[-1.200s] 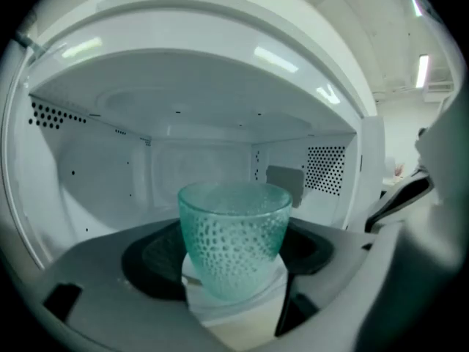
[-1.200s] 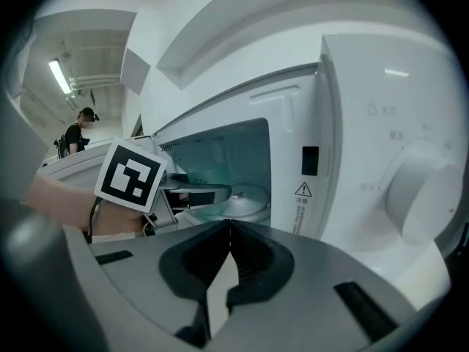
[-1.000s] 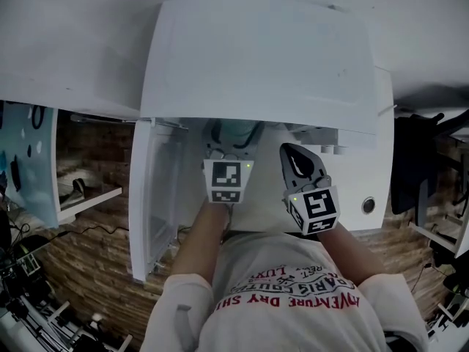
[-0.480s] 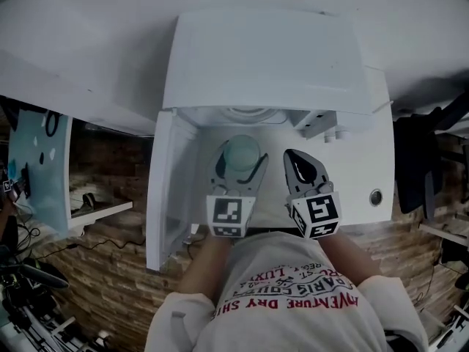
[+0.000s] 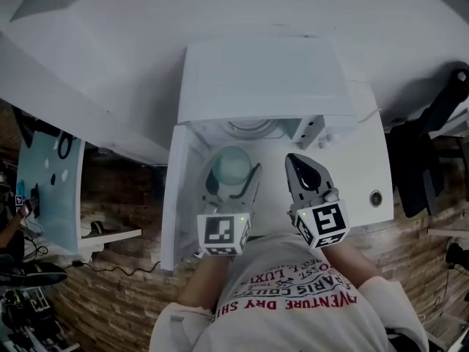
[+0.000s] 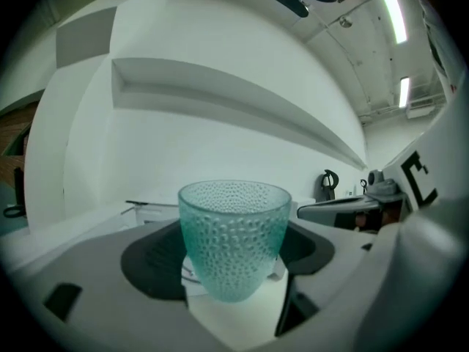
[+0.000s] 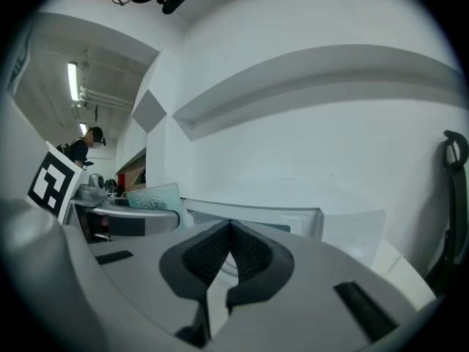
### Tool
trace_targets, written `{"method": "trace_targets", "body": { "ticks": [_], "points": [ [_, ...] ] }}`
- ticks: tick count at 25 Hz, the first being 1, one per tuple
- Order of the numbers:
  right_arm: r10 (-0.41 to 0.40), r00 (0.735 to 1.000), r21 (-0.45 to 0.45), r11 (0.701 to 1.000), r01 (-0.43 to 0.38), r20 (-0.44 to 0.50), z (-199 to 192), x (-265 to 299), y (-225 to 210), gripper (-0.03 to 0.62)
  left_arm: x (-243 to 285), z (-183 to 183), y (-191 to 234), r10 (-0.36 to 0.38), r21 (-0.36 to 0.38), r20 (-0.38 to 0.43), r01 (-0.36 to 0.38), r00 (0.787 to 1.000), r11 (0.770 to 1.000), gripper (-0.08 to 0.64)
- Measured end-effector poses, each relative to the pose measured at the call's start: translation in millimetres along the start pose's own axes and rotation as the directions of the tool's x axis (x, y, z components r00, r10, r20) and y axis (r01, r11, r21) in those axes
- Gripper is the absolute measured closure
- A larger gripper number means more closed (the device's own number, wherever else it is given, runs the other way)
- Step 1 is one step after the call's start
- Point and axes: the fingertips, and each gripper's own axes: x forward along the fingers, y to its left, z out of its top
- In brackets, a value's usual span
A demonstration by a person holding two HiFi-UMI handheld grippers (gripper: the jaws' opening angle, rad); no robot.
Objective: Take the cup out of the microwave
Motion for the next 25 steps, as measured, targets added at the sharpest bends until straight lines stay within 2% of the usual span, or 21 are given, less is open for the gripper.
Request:
{"method": "trace_targets", "body": {
  "ticks": [5,11,25],
  "points": [
    [-0.014,0.999,-0.029,0.999,0.015,0.039,25,-4,4,0.58,-1,22,-4,-0.047,0.013,0.033,0.046,0.998,0.999,0.184],
    [-0.01,0.999,-0.059,0.998,0.013,0.053,39,-2,8,0.58,2,35,-2,-0.05,0.019,0.049,0.05,0.998,0.999,0.184],
    [0.017,0.999,-0.08,0.997,-0.014,0.044,42,5,9,0.58,11,33,0,-0.037,0.003,0.039,0.037,0.999,0.999,0.186]
  ]
}}
